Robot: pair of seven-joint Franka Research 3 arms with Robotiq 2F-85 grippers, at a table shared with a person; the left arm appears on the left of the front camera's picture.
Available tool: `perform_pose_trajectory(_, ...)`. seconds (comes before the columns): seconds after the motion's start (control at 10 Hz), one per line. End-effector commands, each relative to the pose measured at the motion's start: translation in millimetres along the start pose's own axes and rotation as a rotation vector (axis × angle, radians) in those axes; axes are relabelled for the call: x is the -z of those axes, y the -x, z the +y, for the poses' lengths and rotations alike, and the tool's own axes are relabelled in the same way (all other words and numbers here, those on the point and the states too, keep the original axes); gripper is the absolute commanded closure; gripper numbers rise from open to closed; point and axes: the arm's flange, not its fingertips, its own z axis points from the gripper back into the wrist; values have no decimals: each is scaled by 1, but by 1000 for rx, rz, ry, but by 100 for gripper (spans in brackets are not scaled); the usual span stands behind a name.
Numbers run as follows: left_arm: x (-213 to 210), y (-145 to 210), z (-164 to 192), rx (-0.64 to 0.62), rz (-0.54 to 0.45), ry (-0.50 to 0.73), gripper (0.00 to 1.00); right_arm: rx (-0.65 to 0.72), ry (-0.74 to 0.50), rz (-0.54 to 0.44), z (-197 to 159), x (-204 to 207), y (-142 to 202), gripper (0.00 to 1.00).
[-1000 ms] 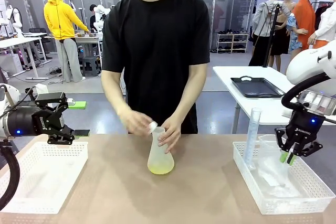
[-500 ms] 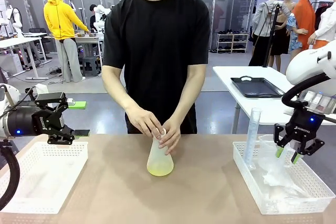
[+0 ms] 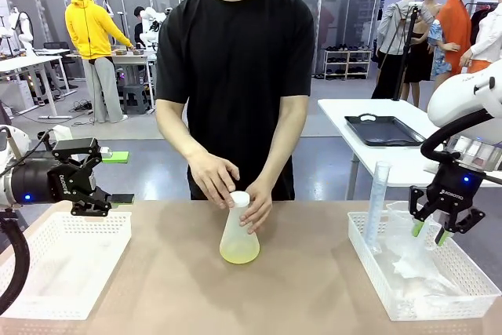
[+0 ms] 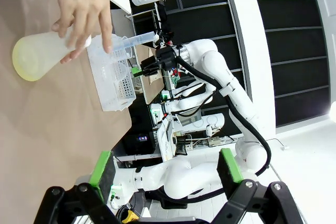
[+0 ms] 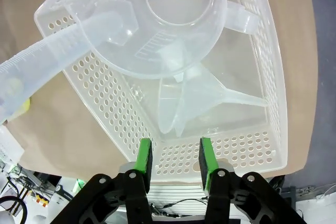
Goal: Prepare the solutions needed for the experiment.
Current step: When the human places the Big flask in the center of the table, pick up the Big flask and place it in the left Organizing basket.
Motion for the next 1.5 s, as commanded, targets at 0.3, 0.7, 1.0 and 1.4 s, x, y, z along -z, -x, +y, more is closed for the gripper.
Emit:
perform_pose_trajectory(0.3, 1, 0, -2, -15, -2, 20, 0, -11, -2, 1, 0, 0, 0, 53)
perform_pose_trajectory(0.7, 1, 0, -2, -15, -2, 20, 0, -11, -2, 1, 0, 0, 0, 53)
perform_pose_trajectory(1.0, 1, 0, -2, -15, -2, 20, 0, -11, -2, 1, 0, 0, 0, 53)
perform_pose_trajectory(1.4, 1, 0, -2, -15, -2, 20, 0, -2, -1, -19, 1, -1, 3, 53)
